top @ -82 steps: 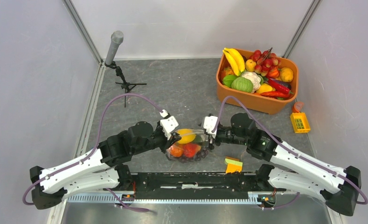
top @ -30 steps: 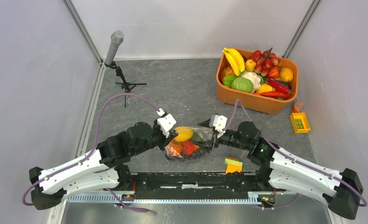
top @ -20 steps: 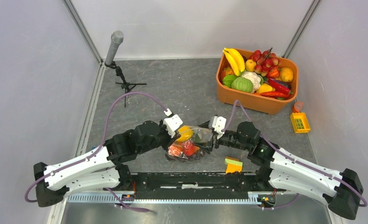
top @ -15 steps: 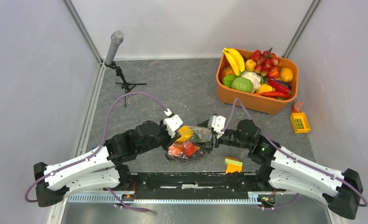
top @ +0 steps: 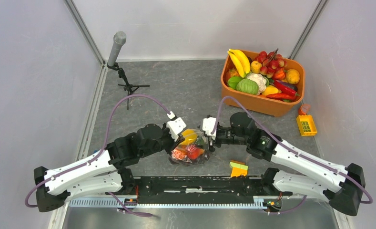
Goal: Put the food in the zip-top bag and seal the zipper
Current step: Zip the zipper food storage bag at the center of the board.
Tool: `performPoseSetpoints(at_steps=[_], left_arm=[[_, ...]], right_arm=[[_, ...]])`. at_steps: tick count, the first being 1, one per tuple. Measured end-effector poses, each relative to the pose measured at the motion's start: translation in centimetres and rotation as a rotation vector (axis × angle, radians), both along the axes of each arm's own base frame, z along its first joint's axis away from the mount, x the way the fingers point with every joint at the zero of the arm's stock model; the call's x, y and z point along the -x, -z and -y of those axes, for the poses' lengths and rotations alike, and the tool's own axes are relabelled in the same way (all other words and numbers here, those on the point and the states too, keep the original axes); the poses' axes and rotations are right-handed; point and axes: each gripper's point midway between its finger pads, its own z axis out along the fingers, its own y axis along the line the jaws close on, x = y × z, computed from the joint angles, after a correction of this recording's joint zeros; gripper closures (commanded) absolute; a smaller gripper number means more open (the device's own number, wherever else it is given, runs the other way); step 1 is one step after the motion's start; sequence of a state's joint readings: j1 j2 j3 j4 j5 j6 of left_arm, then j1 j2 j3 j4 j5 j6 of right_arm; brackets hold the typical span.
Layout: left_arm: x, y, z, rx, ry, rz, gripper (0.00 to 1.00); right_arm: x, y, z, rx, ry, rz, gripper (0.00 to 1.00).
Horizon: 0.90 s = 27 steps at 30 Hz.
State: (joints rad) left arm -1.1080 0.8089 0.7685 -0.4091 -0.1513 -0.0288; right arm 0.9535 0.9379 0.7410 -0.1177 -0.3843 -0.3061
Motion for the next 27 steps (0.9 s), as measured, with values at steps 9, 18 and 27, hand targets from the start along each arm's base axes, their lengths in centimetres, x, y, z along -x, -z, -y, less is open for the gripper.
performPoseSetpoints(at_steps=[9,18,27], left_arm=[[0.2,-0.8,-0.3,0.028,0.005,0.011,0.98],[-0.1,-1.9,-1.6,0.059,-0.045,0.050,0.98],[-2.1,-2.3,-5.1,0.070,-0.272,0.087,0.97]], right_arm=[[-0.8,2.5,-0.9,0.079,-0.009,-0.019,0.99],[-2.0,1.1,-0.2,-0.017,0.094,0.043,1.00],[-4.4,0.6,2.6,-0.078,0.338,0.044,1.00]])
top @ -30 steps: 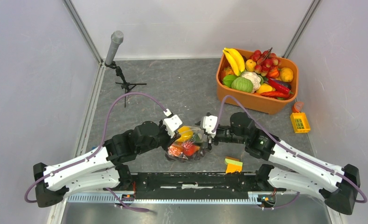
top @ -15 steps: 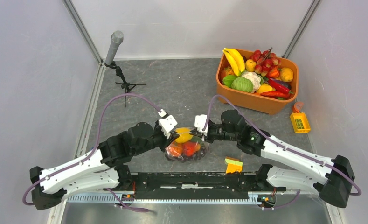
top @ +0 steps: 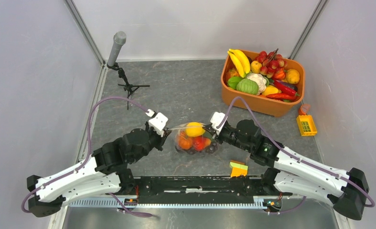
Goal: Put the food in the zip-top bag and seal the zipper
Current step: Zip the zipper food storage bag at the center of the board, then place the zipper food storage bag at the center of the board.
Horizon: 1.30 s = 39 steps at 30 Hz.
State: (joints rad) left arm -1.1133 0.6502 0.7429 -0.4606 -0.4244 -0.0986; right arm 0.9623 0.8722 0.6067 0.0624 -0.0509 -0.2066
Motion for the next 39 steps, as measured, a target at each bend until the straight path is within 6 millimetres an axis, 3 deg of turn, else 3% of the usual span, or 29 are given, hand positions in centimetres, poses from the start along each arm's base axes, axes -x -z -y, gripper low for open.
performPoseSetpoints(at_steps=[1,3,7,8,14,22,32,34,36,39], left_arm=[[-0.1,0.0,-0.3,0.004,-0.018,0.002,0.97],[-0.1,-0.3,-0.6,0.031,-0.039,0.004,0.86],[-0.1,-1.0,-1.3,0.086,-0.067,0.016,0.38],[-0.2,-0.9,-1.9,0.083,-0.090,0.021,0.31],[-0.7,-1.4,-4.7,0.120,-0.205,0.051,0.02],[-0.9,-1.3,-5.4,0.139,-0.251,0.053,0.00],[-0.9,-0.8,-5.4,0.139,-0.255,0.041,0.00],[-0.9,-0.5,-5.4,0.131,-0.256,0.038,0.00],[-0.9,-0.4,-5.5,0.129,-0.259,0.039,0.00],[-1.0,-0.6,-6.1,0.135,-0.279,0.049,0.00]], right_arm=[[-0.3,0.0,0.2,-0.006,0.023,-0.006,1.00],[-0.5,-0.2,0.3,-0.026,0.049,-0.018,1.00],[-0.4,-0.8,0.0,-0.067,0.060,-0.031,1.00],[-0.6,-0.8,0.2,-0.070,0.075,-0.032,1.00],[-1.7,-0.7,1.1,-0.077,0.149,-0.046,1.00],[-3.8,-1.4,1.7,-0.063,0.266,-0.034,1.00],[-8.0,-8.8,0.5,-0.088,0.386,0.124,1.00],[-7.7,-8.0,-0.5,-0.060,0.322,0.135,1.00],[-6.7,-6.0,-1.5,-0.025,0.242,0.125,0.99],[-3.4,0.6,-2.7,0.091,0.100,0.081,0.94]])
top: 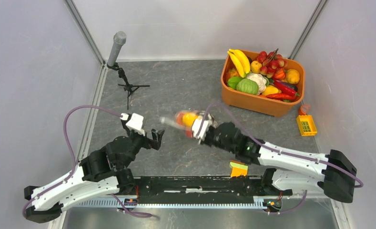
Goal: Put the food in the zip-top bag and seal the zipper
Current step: Place the zipper food storage bag at the center of the board.
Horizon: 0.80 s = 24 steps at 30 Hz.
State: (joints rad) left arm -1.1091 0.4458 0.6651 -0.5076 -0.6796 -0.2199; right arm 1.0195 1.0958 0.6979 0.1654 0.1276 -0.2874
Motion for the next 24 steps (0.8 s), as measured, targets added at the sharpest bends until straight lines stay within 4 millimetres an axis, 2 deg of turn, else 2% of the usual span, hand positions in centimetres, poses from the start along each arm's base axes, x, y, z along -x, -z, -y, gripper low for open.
performPoseSetpoints(at_steps=[2,4,8,11,15,16,18,20,22,24], left_arm=[[0.1,-0.6,-0.4,0.026,-0.007,0.015,0.00],[0.1,-1.2,-0.9,0.055,-0.020,0.033,0.00],[0.1,-2.0,-1.9,0.091,-0.052,0.059,0.00],[0.1,-1.9,-2.2,0.096,-0.063,0.064,0.00],[0.0,-1.5,-2.1,0.080,-0.067,0.058,0.00],[0.0,-1.4,-2.1,0.076,-0.067,0.056,0.00],[-0.2,-1.1,-1.8,0.060,-0.066,0.049,0.00],[-0.3,-0.6,-1.4,0.035,-0.063,0.037,0.00],[-0.4,-0.1,-1.0,0.012,-0.056,0.024,0.00],[-0.5,0.3,-0.5,-0.011,-0.047,0.011,0.00]], right_arm=[[4.3,4.8,-1.1,0.093,-0.151,-0.070,0.85],[7.1,7.1,-1.8,0.135,-0.259,-0.129,0.77],[10.1,8.4,-3.0,0.140,-0.397,-0.207,0.57],[11.5,8.6,-3.4,0.133,-0.468,-0.246,0.48],[12.7,7.7,-4.0,0.095,-0.531,-0.270,0.46],[12.9,7.2,-4.1,0.079,-0.541,-0.270,0.42],[13.1,5.3,-4.2,0.012,-0.545,-0.249,0.35],[12.9,2.4,-3.9,-0.109,-0.531,-0.188,0.27],[12.6,0.4,-3.0,-0.221,-0.488,-0.135,0.25],[11.7,-0.5,-1.8,-0.301,-0.410,-0.102,0.24]])
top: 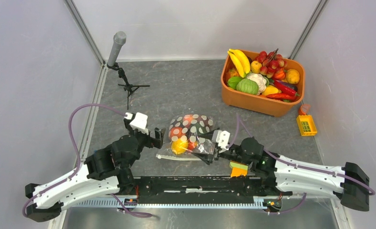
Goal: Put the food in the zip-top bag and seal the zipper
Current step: Place the zipper food storage bag at the center of the board, then reset both arms
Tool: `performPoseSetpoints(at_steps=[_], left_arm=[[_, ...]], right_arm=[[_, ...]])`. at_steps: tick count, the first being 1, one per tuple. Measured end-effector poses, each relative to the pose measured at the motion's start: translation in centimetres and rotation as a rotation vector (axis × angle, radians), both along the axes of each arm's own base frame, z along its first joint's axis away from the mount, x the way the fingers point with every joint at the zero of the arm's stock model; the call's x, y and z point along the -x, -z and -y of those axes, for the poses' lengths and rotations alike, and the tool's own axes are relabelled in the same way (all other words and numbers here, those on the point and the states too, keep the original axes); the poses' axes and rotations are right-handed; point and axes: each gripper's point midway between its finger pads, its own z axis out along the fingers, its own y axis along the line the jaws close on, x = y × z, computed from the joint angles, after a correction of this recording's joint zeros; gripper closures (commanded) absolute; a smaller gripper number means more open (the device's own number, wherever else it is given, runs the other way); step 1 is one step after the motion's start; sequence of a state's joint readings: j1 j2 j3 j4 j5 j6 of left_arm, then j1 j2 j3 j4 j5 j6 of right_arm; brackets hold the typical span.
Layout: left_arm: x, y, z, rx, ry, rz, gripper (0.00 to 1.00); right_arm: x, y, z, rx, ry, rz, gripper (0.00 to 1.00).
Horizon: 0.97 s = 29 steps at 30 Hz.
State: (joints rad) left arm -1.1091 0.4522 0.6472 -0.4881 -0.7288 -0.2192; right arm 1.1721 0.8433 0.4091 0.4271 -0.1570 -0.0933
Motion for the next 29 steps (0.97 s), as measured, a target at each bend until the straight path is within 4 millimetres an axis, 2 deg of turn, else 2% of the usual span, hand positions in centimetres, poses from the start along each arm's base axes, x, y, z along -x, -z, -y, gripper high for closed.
performPoseSetpoints(at_steps=[5,7,12,14,17,21,26,29], left_arm=[[-0.6,0.6,1.7,-0.016,0.019,-0.017,0.00],[-1.0,1.3,2.7,-0.026,0.034,-0.037,0.00],[-2.1,3.1,4.0,-0.003,0.023,-0.123,0.00],[-2.4,3.0,4.0,0.032,0.005,-0.145,0.00],[-2.6,1.9,3.8,0.111,-0.019,-0.144,0.00],[-2.2,0.9,3.4,0.195,-0.036,-0.140,0.00],[-2.3,0.8,2.2,0.213,-0.105,-0.155,0.00],[-2.2,1.1,1.7,0.213,-0.135,-0.166,0.00]], right_arm=[[-4.2,-0.1,3.2,-0.069,0.315,-0.074,0.16],[-6.2,0.2,5.3,-0.095,0.484,-0.129,0.14],[-8.6,1.4,10.0,-0.126,0.764,-0.202,0.11],[-9.0,1.2,11.7,-0.156,0.844,-0.224,0.11],[-9.3,0.5,14.5,-0.242,0.947,-0.260,0.07],[-9.0,-0.3,16.8,-0.344,0.987,-0.280,0.04],[-8.8,0.2,17.1,-0.334,0.984,-0.278,0.02],[-8.9,1.7,16.7,-0.257,0.996,-0.272,0.02]])
